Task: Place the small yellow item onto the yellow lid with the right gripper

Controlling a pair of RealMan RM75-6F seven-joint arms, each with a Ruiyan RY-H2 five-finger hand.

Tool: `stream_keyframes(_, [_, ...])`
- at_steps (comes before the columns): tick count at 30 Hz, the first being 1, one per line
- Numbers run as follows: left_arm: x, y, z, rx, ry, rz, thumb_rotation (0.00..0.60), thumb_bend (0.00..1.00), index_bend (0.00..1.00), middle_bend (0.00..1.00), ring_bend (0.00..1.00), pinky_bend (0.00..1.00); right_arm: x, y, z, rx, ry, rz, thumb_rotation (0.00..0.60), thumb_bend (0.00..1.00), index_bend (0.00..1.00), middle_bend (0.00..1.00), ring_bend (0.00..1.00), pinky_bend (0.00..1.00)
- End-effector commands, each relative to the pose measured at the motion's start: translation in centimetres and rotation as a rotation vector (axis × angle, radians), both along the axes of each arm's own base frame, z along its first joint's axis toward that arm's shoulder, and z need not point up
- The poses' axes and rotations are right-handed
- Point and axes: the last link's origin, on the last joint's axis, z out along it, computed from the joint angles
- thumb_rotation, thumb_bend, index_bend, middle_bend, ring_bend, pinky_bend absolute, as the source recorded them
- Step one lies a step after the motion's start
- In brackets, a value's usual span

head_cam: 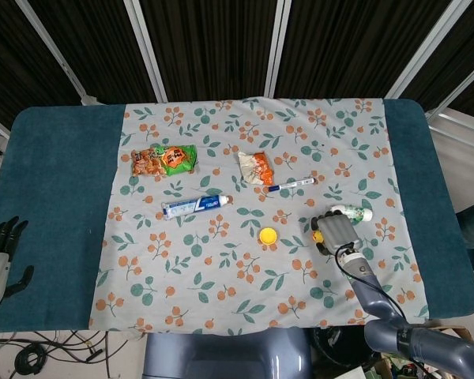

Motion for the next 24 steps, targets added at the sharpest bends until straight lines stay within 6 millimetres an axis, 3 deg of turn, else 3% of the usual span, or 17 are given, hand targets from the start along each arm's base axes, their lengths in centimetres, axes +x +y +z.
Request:
stream_keyframes(1, [0.0, 0.0, 0.0, 0.001, 0.0, 0.0, 0.6, 0.39, 0.0, 0.0, 0.0, 0.07, 0.0, 0.0, -0.1, 0.0, -0.001, -0.001, 0.6, 0.26, 0.45, 0.42, 0.29, 0.24])
stream_keyframes(15, [0.0, 0.0, 0.0, 0.0, -0.001, 0.0, 0.6, 0.39, 0.0, 0.0, 0.0, 0.08, 0.6, -0.2, 0.3, -0.006, -0.008, 0.023, 0.6, 0.29, 0.48, 0.44, 0.29, 0.24])
stream_keyframes(24, [0.1, 0.0, -0.1, -0.002, -0.006, -0.003, 0.6, 0.39, 0.0, 0.0, 0.0, 0.08, 3.4, -0.9, 1.0, 0.011, 0.008, 0.092, 0.6, 0.32, 0.48, 0.44, 0.29, 0.24])
